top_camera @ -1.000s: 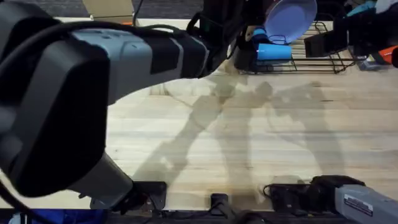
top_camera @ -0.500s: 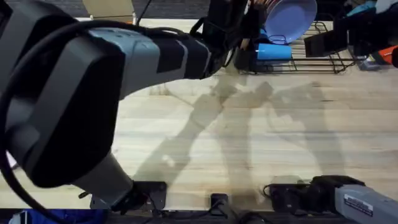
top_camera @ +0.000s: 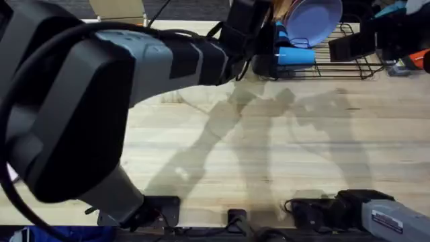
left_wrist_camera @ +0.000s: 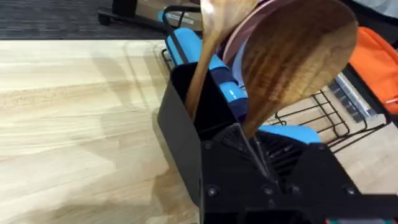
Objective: Pick up the spoon on the table one by one and put them onto the rack
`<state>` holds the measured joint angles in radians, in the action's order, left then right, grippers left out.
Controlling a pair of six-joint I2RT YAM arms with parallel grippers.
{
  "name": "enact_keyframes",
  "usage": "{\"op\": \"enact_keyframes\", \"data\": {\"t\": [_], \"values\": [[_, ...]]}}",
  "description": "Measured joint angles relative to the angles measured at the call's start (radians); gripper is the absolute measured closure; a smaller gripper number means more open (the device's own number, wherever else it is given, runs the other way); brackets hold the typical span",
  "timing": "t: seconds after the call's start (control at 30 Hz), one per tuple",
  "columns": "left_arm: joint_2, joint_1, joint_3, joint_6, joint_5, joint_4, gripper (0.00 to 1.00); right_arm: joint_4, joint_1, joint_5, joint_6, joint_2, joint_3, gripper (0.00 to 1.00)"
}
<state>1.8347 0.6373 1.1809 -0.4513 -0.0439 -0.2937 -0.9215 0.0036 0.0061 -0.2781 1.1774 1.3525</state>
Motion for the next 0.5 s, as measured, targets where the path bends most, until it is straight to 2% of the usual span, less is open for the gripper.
{"op": "enact_keyframes", "data": {"t": [0.23,0.27,0.5], "values": [[0.0,0.0,0.002,0.0,0.0,0.024,0.957,0.0,0.0,0.0,0.0,0.0,0.0,0.008],[-0.001,0.0,0.002,0.003,-0.001,0.038,0.846,0.0,0.0,0.0,0.0,0.0,0.0,0.008],[-0.001,0.0,0.002,0.012,0.003,0.058,0.534,0.0,0.0,0.0,0.0,0.0,0.0,0.007]]}}
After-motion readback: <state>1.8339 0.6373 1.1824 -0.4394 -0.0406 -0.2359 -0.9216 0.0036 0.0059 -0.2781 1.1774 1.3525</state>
